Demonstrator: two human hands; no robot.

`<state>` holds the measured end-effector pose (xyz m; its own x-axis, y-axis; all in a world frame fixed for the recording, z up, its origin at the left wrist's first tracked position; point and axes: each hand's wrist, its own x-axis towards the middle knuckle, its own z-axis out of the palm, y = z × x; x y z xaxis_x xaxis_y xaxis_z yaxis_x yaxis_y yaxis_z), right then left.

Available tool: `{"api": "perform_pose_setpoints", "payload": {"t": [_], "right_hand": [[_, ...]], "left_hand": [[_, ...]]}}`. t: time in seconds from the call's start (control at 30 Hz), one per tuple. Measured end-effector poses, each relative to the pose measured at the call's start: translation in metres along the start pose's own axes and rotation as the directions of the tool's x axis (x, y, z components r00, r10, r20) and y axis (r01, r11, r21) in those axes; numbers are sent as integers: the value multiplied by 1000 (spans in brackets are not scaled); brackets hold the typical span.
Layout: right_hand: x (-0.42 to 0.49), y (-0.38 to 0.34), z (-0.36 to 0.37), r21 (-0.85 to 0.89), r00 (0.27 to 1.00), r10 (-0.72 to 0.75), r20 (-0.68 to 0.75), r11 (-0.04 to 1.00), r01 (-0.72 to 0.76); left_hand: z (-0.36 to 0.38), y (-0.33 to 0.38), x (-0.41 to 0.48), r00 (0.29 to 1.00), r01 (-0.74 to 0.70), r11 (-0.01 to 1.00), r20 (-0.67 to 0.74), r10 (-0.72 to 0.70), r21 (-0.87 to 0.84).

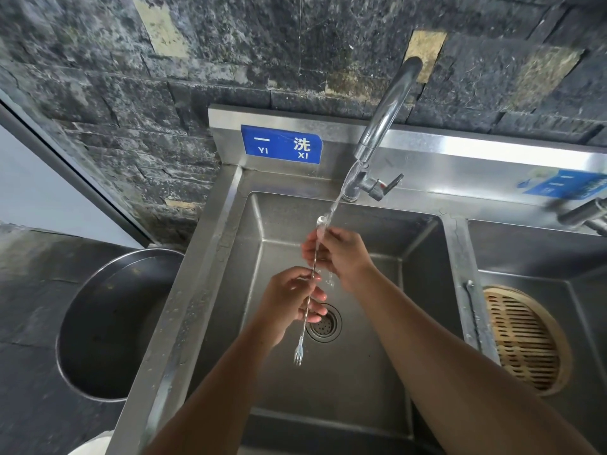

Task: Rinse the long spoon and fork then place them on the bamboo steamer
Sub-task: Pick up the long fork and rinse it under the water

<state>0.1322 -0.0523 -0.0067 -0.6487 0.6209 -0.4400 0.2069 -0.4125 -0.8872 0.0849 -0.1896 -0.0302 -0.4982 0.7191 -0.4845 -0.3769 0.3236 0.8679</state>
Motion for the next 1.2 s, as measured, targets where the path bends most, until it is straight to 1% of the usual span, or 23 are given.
{"api": "perform_pose_setpoints", "payload": {"t": [0.17, 0.27, 0.37, 0.47, 0.57, 0.73, 0.87, 1.03, 1.2], "right_hand": [[2, 6, -2, -265, 998, -63, -13, 963, 57], [-5, 16, -12, -331, 997, -69, -22, 942, 57], [-15, 30, -38, -406, 992, -103, -76, 912, 64], [-28, 40, -73, -414, 982, -72, -172, 910, -6], [-38, 46, -110, -419, 969, -35, -245, 905, -73], [-61, 53, -174, -492, 947, -32, -319, 860, -136], [-77, 53, -226, -558, 933, -67, -353, 816, -152], [-88, 53, -283, -548, 922, -68, -380, 820, -165], [-84, 59, -320, -583, 910, -82, -406, 790, -189]], "left_hand": [[-3, -2, 2, 995, -44, 998, -88, 47, 32], [6, -3, 7, 992, -66, 993, -104, 76, 100], [28, -13, 13, 995, -59, 980, -62, 72, 189], [59, -28, 17, 998, -47, 961, -18, 54, 272], [92, -40, 17, 999, -44, 948, 20, 40, 315], [154, -55, 9, 991, -46, 949, 136, 3, 311], [203, -61, 7, 988, 0, 968, 152, -40, 252], [259, -69, 12, 975, -7, 960, 216, -55, 278], [299, -79, 23, 977, 5, 937, 199, -80, 350]]}}
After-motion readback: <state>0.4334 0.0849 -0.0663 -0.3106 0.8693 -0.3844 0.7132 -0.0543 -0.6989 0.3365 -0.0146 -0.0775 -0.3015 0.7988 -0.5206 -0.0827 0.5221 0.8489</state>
